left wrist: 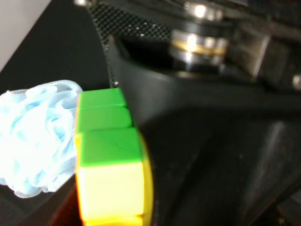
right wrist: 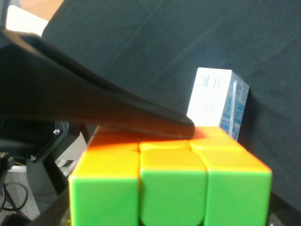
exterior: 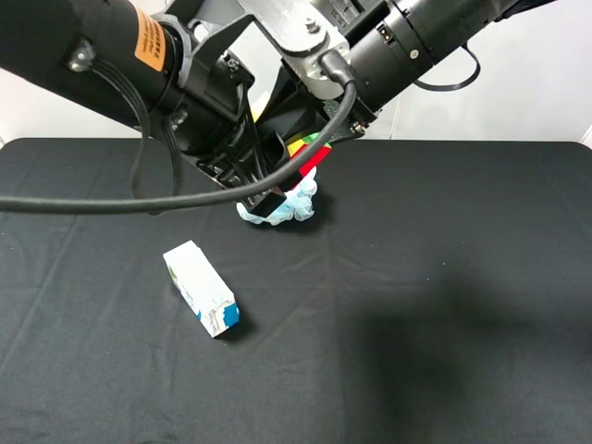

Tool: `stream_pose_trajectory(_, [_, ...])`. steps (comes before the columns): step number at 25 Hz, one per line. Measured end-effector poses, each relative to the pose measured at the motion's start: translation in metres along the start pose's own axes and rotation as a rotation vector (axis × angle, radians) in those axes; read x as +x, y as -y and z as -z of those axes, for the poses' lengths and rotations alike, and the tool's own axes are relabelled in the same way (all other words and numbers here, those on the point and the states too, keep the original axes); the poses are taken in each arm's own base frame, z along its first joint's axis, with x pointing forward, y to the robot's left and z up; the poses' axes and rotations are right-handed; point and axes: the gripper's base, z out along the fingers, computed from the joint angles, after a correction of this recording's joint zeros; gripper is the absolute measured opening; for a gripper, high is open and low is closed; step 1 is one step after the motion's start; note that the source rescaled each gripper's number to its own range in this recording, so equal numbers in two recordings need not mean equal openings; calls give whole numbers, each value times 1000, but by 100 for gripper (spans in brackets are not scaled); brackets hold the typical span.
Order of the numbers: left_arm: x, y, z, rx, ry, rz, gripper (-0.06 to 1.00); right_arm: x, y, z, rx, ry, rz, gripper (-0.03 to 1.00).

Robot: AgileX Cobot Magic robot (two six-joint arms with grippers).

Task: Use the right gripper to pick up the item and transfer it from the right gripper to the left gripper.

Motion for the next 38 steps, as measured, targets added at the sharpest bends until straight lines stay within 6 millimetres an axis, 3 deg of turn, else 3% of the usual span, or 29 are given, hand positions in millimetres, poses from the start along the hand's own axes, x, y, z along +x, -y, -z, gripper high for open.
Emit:
stream_pose_trajectory(13, [0, 0, 0, 0, -5, 0, 8, 0, 0, 0, -2, 1, -2, 2])
stream_pose_trajectory(14, [0, 0, 0, 1, -6, 0, 8, 0, 0, 0, -2, 0, -3, 5])
stream_pose_trajectory(15, [0, 0, 0, 1, -7, 0, 8, 0, 0, 0, 1, -2, 3, 24])
stream_pose_trajectory(16, [1, 0, 0, 2, -14, 1, 2, 1, 1, 0, 8, -6, 9, 54])
stream_pose_trajectory(17, [2, 0, 0, 3, -21, 1, 0, 1, 2, -1, 14, -11, 13, 73])
stream_pose_trajectory(18, [2, 1, 0, 6, -28, 2, 0, 1, 2, -1, 19, -14, 19, 84])
stream_pose_trajectory(20, [4, 1, 0, 8, -50, 1, 0, 2, 4, -1, 33, -23, 29, 94])
stream_pose_trajectory(23, [6, 1, 0, 10, -67, -1, 0, 2, 4, -1, 36, -27, 31, 99])
stream_pose_trajectory(30, [7, 1, 0, 12, -78, -2, 0, 5, 5, 1, 25, -53, 28, 99])
stream_pose_trajectory(38, [9, 2, -1, 13, -92, -4, 0, 8, 19, 21, 18, -61, -23, 99])
